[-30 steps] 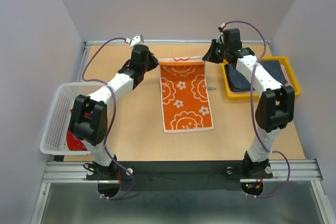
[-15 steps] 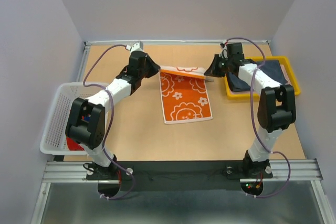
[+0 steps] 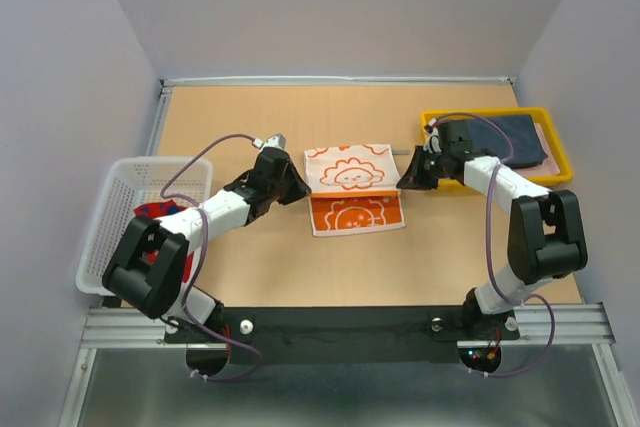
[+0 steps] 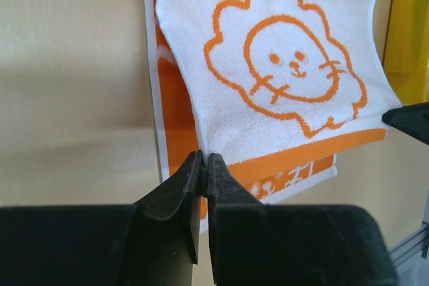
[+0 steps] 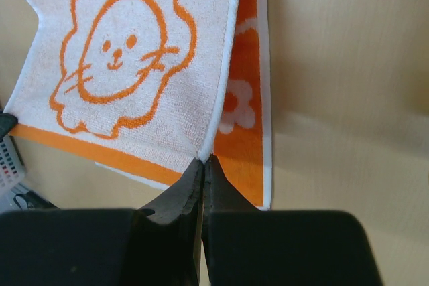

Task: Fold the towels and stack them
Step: Fold the towel

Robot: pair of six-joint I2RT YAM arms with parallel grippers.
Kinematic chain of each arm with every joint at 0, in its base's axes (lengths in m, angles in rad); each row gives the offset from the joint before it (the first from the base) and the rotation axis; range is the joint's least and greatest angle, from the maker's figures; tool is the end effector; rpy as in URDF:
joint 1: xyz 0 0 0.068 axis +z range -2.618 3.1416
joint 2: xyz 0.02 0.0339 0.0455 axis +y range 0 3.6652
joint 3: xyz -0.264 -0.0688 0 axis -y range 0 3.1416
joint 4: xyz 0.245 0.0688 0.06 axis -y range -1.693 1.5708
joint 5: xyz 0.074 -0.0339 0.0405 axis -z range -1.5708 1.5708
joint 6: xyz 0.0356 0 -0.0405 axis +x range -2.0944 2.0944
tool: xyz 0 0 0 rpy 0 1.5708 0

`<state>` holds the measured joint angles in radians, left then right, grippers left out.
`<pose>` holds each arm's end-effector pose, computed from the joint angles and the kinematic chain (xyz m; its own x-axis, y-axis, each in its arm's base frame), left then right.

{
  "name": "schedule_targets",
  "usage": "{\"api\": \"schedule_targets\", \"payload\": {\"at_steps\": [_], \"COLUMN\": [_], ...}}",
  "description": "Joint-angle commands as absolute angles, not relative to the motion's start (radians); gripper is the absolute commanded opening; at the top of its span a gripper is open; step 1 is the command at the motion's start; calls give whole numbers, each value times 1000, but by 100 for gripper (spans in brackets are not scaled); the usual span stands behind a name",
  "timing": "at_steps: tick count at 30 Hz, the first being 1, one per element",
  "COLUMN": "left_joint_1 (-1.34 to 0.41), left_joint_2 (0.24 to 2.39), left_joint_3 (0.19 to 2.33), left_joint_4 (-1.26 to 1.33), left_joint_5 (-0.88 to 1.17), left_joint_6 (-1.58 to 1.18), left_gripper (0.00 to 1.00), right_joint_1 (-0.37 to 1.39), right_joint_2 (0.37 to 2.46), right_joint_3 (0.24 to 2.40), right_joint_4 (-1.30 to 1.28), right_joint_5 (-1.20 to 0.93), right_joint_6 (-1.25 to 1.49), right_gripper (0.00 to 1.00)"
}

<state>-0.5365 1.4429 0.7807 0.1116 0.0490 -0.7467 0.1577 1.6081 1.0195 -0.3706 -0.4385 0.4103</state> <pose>0.2654 -0.1598 0.2147 -0.7012 -0.3723 -0.6081 0.0956 0.7960 -0.5976 0.3215 0.0664 0.2042 -0.8942 0.2235 -0.3879 -0.0286 0.8361 0.5478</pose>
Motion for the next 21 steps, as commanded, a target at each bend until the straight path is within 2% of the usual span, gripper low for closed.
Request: {"api": "schedule_targets", "payload": {"at_steps": [1,9,21], "left_joint_1": [-567,-626,-684], "left_joint_2": [1352,1262,1381], "left_joint_3": [749,703,598], "left_joint_4": [68,43,81], "left_joint_5": [29,-20,-5], "left_joint_6": [-759,-822,-859], "left_gripper": [0,0,0], "right_joint_1": [152,152,152], "right_joint_2": [1527,1450,1531], "right_joint_3": [971,933,845], "right_joint_4": [-379,-405,-405], "right_joint_5": [-408,-365,-301], "right_joint_6": [377,379,379], "right_gripper": [1,0,0]}}
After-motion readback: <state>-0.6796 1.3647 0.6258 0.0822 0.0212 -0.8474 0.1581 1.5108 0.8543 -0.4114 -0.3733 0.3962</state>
